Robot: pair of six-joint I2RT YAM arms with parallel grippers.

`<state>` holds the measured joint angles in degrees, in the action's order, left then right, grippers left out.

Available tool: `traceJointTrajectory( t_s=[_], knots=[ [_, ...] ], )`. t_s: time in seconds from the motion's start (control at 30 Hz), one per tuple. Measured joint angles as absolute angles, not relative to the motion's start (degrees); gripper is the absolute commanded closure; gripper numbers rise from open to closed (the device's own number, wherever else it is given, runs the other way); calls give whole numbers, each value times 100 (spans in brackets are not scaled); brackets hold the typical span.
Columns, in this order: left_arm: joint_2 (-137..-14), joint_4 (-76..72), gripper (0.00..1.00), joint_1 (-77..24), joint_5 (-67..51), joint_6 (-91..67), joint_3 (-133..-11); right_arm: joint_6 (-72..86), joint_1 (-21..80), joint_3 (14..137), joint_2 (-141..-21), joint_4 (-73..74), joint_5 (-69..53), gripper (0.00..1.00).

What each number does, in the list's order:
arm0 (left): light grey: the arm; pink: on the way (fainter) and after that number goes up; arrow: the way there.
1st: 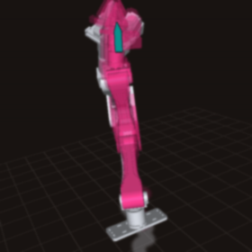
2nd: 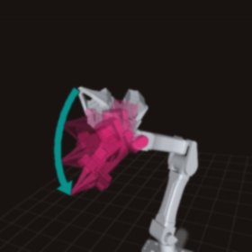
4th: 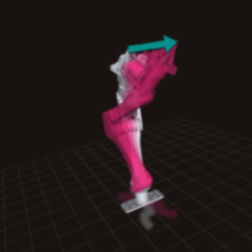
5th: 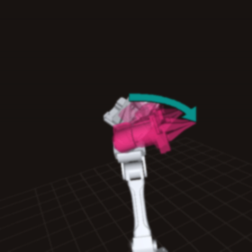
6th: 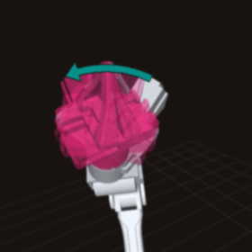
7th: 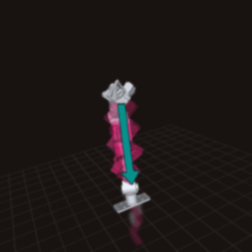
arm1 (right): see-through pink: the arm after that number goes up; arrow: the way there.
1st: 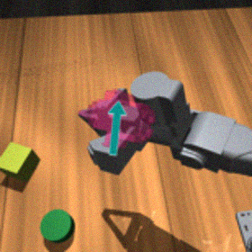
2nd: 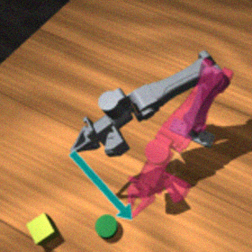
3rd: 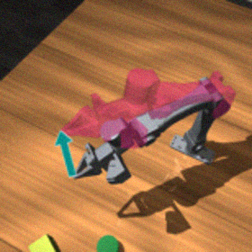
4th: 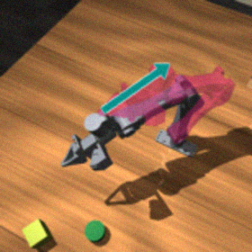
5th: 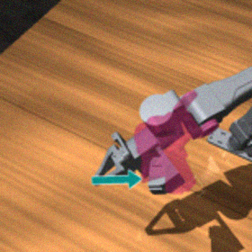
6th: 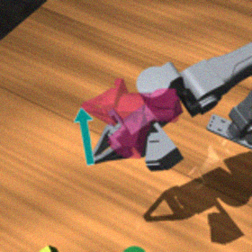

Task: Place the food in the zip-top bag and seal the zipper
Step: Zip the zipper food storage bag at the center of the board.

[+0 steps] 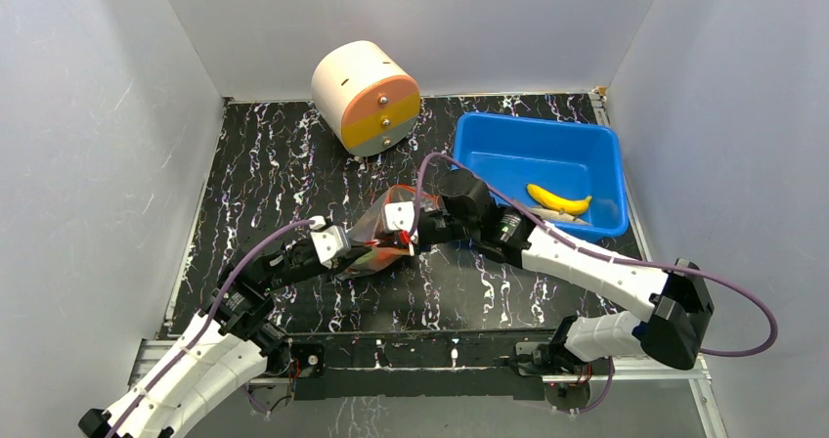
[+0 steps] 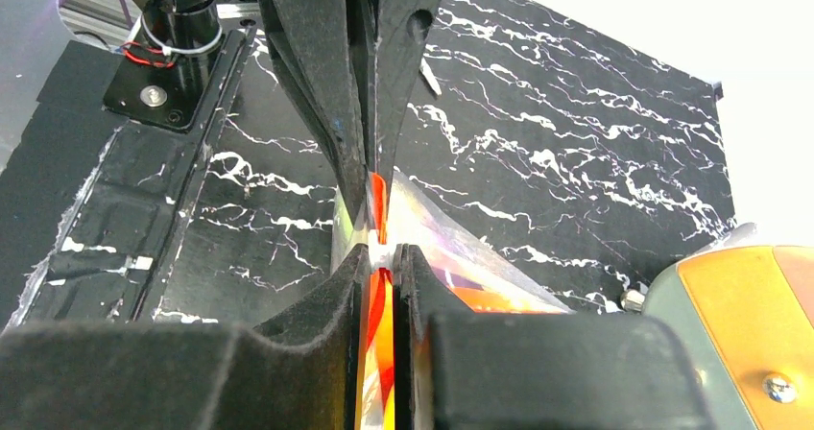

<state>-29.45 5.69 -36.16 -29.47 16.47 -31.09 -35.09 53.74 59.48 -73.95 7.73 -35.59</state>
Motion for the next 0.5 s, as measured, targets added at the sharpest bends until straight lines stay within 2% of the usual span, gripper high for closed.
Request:
traceJointTrajectory(
  t_s=[0.43, 0.47, 0.5],
  knots=[
    [-2777, 467, 100, -3616, -2967, 1514, -3100, -3570, 5214, 5929, -7109, 1109, -3398, 100],
    [-2770, 445, 98, -3616, -2967, 1494, -3094, -3566, 5207, 5922, -7100, 1107, -3402, 100],
    [-2768, 427, 92, -3616, -2971, 1483, -3087, -3546, 5196, 5911, -7087, 1107, -3404, 100]
  ],
)
